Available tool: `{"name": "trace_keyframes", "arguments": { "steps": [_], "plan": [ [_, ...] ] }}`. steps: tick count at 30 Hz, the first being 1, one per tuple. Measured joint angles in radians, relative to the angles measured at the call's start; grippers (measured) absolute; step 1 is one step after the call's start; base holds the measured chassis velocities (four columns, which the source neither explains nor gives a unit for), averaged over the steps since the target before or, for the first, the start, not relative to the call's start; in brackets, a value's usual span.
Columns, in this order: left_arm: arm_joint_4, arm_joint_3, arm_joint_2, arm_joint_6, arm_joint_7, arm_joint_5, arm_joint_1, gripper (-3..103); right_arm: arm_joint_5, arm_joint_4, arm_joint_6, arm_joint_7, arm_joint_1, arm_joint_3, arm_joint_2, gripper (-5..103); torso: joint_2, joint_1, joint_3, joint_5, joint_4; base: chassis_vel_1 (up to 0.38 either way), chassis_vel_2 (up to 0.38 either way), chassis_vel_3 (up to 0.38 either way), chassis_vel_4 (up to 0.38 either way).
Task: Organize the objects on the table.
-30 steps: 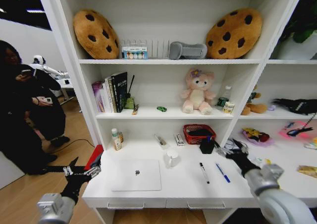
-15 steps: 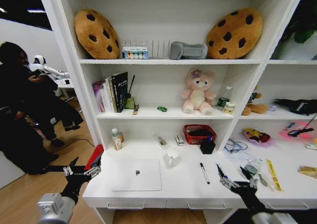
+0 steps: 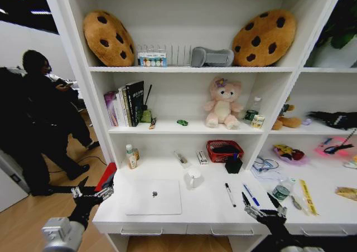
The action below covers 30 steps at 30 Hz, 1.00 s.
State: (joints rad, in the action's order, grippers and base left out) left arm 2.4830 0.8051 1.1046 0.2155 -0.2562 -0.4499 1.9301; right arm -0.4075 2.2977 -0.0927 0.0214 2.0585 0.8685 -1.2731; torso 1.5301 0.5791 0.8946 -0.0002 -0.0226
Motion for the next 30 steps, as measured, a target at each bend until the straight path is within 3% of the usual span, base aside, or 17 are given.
{"name": "trace_keyframes", "arguments": {
  "steps": [9,15,18,19,21,30],
  "plan": [
    [0.000,0.000,0.000,0.000,0.000,0.000,0.000,100,-0.002,-0.027,0.018,0.007,-0.045,-0.032,0.025,100,0.000,0.000,0.000,0.0002,0.0001,-0.138,-0.149,0.160,0.146],
    [0.000,0.000,0.000,0.000,0.000,0.000,0.000,100,-0.038,-0.060,0.063,0.017,-0.134,-0.100,0.078,100,0.000,0.000,0.000,0.0006,-0.0001,-0.182,-0.181,0.176,0.159],
    [0.000,0.000,0.000,0.000,0.000,0.000,0.000,100,-0.150,-0.090,0.198,0.063,-0.239,-0.212,0.134,100,0.000,0.000,0.000,0.0003,0.0002,-0.045,-0.065,0.059,0.061],
    [0.000,0.000,0.000,0.000,0.000,0.000,0.000,100,-0.150,-0.090,0.198,0.063,-0.239,-0.212,0.134,100,0.000,0.000,0.000,0.0003,0.0002,0.000,0.000,0.000,0.000],
    [0.000,0.000,0.000,0.000,0.000,0.000,0.000,100,-0.195,-0.136,0.279,0.100,-0.342,-0.284,0.160,100,0.000,0.000,0.000,-0.0002,0.0002,0.026,0.020,-0.010,-0.027],
    [0.000,0.000,0.000,0.000,0.000,0.000,0.000,100,-0.220,-0.289,0.370,0.179,-0.531,-0.369,0.184,100,0.000,0.000,0.000,0.0003,0.0000,0.031,0.032,-0.030,-0.022]
  ]
}}
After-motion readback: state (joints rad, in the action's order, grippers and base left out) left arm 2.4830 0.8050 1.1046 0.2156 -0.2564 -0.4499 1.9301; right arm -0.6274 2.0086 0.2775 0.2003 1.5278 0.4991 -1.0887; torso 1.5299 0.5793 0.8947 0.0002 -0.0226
